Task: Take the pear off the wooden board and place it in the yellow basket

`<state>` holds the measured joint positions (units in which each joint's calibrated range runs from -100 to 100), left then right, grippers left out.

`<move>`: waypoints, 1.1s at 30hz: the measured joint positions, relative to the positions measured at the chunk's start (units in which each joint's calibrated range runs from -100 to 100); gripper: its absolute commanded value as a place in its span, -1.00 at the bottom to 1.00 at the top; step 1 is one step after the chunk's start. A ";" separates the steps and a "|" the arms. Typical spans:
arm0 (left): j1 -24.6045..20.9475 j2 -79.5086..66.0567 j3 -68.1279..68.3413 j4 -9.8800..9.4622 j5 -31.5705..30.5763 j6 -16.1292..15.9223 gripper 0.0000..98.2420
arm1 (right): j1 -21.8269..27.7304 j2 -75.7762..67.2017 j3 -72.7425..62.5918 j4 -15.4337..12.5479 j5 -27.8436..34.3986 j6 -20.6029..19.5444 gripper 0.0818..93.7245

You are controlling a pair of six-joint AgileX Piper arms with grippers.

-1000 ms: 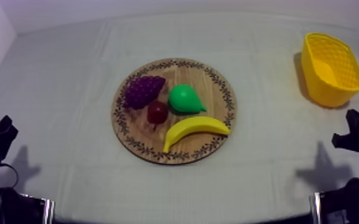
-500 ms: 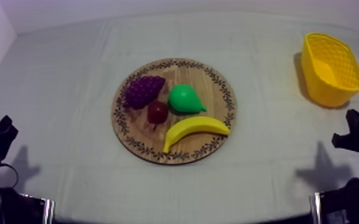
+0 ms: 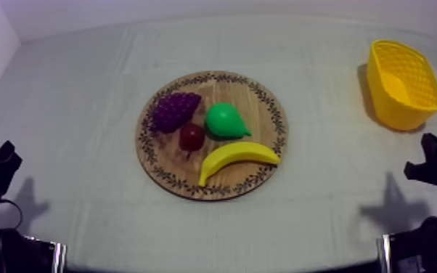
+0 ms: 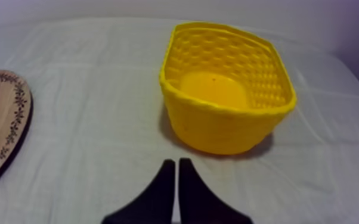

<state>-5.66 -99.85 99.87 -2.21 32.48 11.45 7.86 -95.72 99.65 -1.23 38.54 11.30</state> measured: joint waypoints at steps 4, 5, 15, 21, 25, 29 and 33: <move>0.00 0.00 0.00 0.00 0.00 0.00 -1.00 | -0.17 0.00 0.00 0.00 0.00 -3.33 -1.00; 0.00 0.00 0.00 0.00 0.00 0.00 -1.00 | -0.32 0.00 0.00 0.00 0.09 -3.97 -1.00; 0.00 0.00 0.00 0.00 0.00 0.00 -1.00 | -0.81 2.13 -2.65 -0.88 -0.78 -4.91 -0.99; 0.00 0.00 0.00 0.00 0.00 0.00 -1.00 | 0.12 13.17 -10.68 -5.05 -6.89 -1.71 -0.99; 0.00 0.00 0.00 0.00 0.00 0.00 -1.00 | 1.58 22.21 -19.89 -9.71 -5.48 1.46 -0.99; 0.00 0.00 0.00 0.00 0.00 0.00 -1.00 | 1.98 32.22 -30.91 -15.74 -0.74 5.52 -0.99; 0.00 0.00 0.00 0.00 0.00 0.00 -1.00 | -1.03 41.46 -43.00 -17.79 5.68 7.83 -0.99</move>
<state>-5.66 -99.85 99.87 -2.21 32.48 11.45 6.82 -54.27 56.65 -19.02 44.22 19.14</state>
